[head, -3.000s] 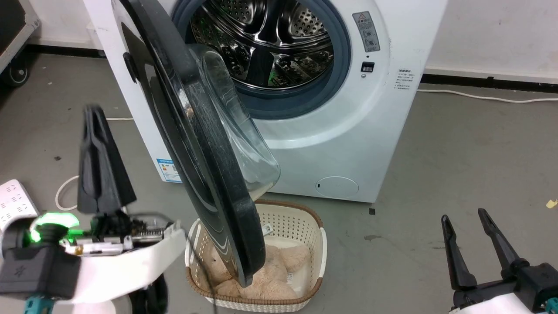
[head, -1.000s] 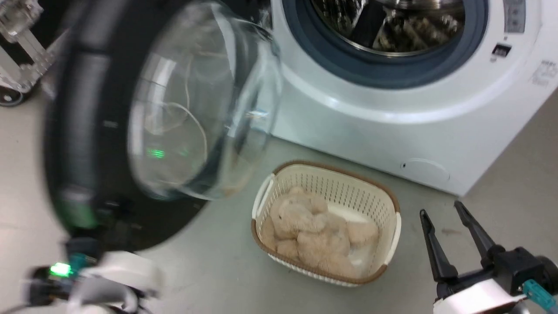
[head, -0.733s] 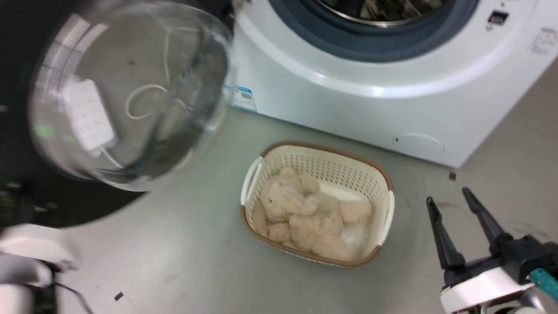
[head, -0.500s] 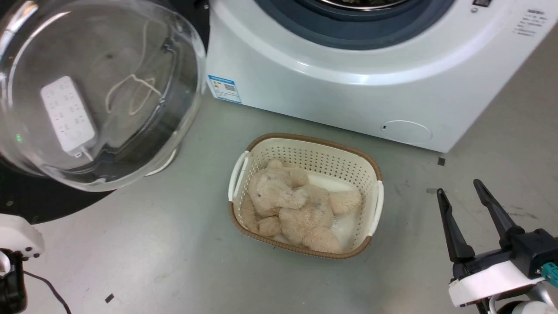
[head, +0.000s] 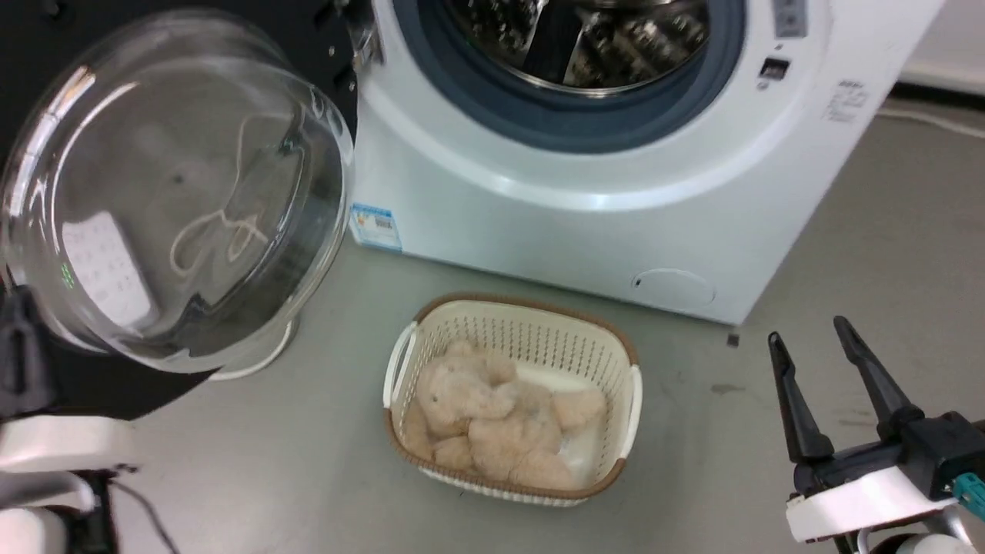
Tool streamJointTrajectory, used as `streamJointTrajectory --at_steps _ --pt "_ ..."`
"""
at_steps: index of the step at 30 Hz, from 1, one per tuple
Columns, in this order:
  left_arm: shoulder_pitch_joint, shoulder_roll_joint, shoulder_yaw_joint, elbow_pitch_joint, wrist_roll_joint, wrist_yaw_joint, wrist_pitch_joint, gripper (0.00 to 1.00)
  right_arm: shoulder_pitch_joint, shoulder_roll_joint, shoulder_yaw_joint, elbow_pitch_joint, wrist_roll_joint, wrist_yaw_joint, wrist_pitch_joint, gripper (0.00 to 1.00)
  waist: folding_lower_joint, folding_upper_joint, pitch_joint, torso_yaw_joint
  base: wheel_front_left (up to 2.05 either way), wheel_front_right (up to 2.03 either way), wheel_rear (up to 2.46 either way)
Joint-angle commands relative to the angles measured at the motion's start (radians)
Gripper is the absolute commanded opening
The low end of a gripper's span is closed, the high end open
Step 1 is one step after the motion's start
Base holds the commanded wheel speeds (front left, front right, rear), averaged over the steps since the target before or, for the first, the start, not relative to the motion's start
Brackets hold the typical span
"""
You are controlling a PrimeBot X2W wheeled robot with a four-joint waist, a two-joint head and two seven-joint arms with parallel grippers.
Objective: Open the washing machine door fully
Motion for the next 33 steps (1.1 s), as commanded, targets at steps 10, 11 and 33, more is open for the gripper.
streamJointTrajectory --at_steps 10,11,33 --pt "0.105 -0.127 -0.174 -0.183 0.051 -0.005 -0.025 0.0 0.061 0.03 -0.02 -0.063 -0.026 -0.001 -0.006 1.0 0.0002 0.0 -0.121 -0.127 0.0 0.0 0.0" --pt "0.118 -0.141 -0.188 -0.19 0.055 -0.001 -0.027 0.0 0.069 0.033 -0.021 -0.065 -0.024 -0.001 -0.005 1.0 0.0002 0.0 -0.125 -0.136 0.0 0.0 0.0" --pt "0.233 -0.244 -0.325 -0.073 0.1 -0.014 -0.048 1.0 0.134 0.047 -0.004 -0.027 0.015 -0.001 -0.011 1.0 0.0002 0.0 -0.155 -0.198 0.0 0.0 0.0"
